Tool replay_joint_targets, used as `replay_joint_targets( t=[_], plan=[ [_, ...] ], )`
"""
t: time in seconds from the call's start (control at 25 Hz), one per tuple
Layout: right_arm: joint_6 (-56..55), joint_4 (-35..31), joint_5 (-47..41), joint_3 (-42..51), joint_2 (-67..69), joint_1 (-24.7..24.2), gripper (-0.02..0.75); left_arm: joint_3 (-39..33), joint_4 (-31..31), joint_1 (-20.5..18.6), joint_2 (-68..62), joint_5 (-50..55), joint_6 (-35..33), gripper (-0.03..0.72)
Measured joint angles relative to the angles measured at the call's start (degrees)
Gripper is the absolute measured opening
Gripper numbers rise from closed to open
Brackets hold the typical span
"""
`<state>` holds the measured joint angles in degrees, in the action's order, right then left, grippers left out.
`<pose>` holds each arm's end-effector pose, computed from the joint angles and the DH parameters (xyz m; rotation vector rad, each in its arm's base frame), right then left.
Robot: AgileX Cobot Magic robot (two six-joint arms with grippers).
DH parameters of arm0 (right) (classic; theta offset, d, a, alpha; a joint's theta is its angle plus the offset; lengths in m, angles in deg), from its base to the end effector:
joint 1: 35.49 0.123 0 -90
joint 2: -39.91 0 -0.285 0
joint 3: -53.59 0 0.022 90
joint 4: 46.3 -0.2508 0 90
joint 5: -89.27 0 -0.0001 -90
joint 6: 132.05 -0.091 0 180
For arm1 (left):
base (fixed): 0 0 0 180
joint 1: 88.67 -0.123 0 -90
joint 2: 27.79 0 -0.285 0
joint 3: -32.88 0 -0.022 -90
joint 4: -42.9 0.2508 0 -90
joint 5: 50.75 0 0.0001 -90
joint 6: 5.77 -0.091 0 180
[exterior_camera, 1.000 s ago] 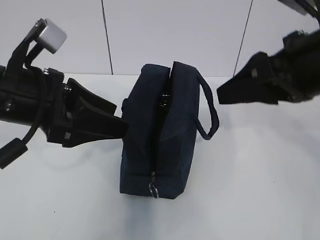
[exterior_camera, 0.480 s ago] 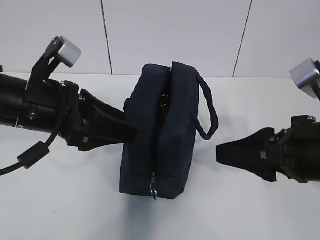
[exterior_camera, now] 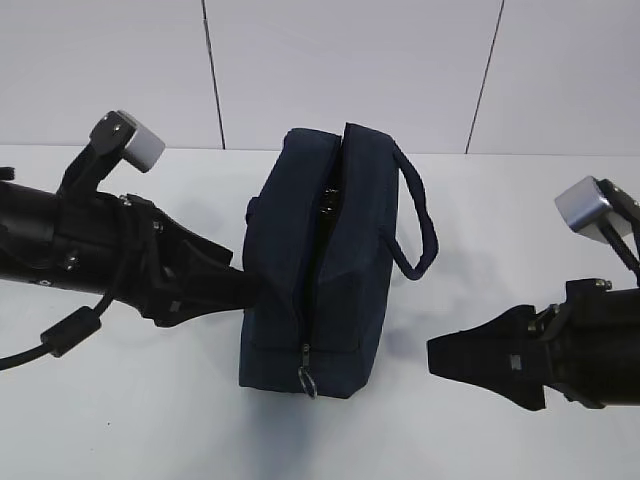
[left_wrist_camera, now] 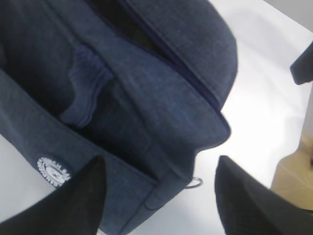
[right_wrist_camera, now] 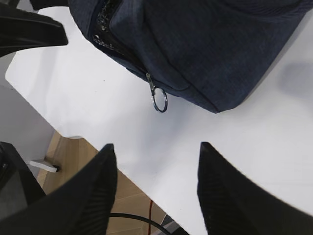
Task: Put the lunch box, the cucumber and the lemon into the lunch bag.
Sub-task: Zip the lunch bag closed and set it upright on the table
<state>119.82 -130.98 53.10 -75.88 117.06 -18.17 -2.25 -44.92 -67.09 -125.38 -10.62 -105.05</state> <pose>0.1784 0.1117 0.2162 -0.4502 2.2739 0.9787 0.2447 -0.1599 0.2027 0.9859 2.0630 -0.8999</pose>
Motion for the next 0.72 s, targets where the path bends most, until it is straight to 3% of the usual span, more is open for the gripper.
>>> replay_joint_targets(
  t=[0.44,0.6,0.72],
  plan=[
    [4.9,-4.2,-2.8,0.0,4.7,0.0,0.421,-0.2,-10.3,0.0,-6.4,3.2,-6.5,0.472],
    [5.8,-4.9,-3.5,0.0,6.0,0.0,0.421,-0.2,-10.3,0.0,-7.6,3.9,-6.8,0.361],
    [7.7,-7.5,-3.5,0.0,7.6,0.8,0.421,-0.2,-10.4,0.0,-7.6,5.2,-7.5,0.208]
  ],
)
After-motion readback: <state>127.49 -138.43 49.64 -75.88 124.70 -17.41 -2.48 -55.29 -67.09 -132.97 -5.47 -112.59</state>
